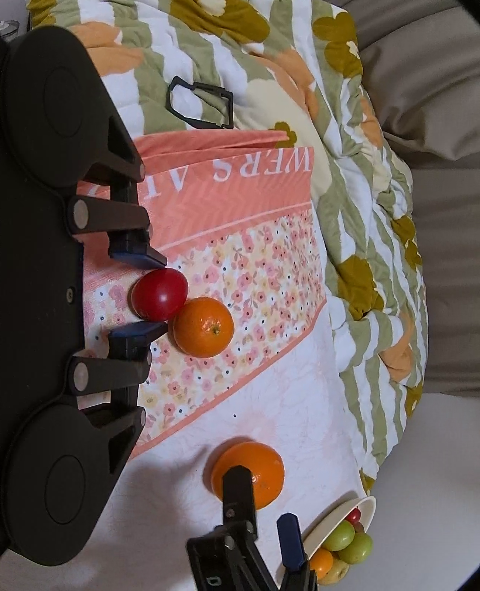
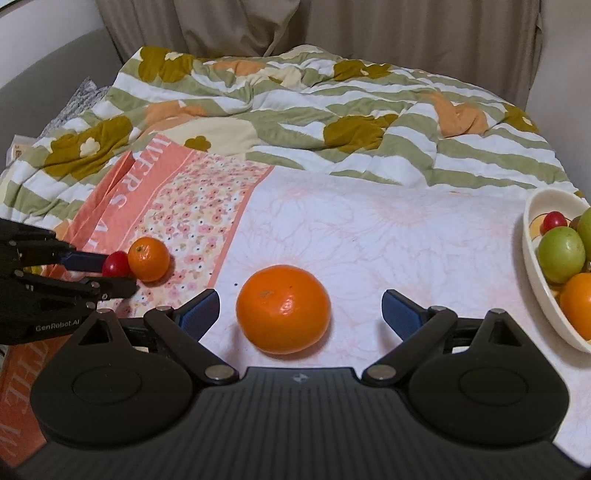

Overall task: Organize fruits
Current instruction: 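Grasp the red tomato with the left tool while the right tool grasps an orange, then carry the tomato and orange to the cream bowl and release both inside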

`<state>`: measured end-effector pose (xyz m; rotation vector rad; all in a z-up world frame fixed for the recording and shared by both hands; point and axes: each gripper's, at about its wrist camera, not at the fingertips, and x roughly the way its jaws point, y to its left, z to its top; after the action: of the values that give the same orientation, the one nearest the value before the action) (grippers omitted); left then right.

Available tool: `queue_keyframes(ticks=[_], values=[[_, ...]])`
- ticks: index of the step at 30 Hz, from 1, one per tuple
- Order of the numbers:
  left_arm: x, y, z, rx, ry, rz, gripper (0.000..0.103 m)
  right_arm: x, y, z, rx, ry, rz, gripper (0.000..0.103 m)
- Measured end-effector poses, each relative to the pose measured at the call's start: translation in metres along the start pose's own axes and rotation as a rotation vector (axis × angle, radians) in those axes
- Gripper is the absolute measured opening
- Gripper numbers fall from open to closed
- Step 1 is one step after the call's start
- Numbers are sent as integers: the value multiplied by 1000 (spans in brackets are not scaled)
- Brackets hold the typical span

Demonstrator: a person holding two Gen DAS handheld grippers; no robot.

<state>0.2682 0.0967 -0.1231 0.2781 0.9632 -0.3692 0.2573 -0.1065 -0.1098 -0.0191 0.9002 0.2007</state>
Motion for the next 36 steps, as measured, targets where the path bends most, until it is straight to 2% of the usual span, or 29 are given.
queue_keyframes(ticks=[17, 19, 20, 23, 29, 36], values=[[-18, 7, -17, -84, -16, -5, 34, 16, 14, -8, -43, 12, -11, 101], [-23, 7, -19, -92, -22, -3, 34, 17, 17, -9, -66, 10, -8, 87], [-25, 6, -20, -94, -25, -2, 34, 19, 18, -9, -76, 18, -5, 76], [-32, 4, -22, -99, -37, -1, 34, 18, 19, -8, -95, 26, -13, 76], [-55, -2, -26, -112, -76, 9, 34, -2, 21, -11, -89, 6, -2, 76], [-93, -14, -35, -137, -131, 19, 34, -46, 25, -18, -88, -47, -6, 76]])
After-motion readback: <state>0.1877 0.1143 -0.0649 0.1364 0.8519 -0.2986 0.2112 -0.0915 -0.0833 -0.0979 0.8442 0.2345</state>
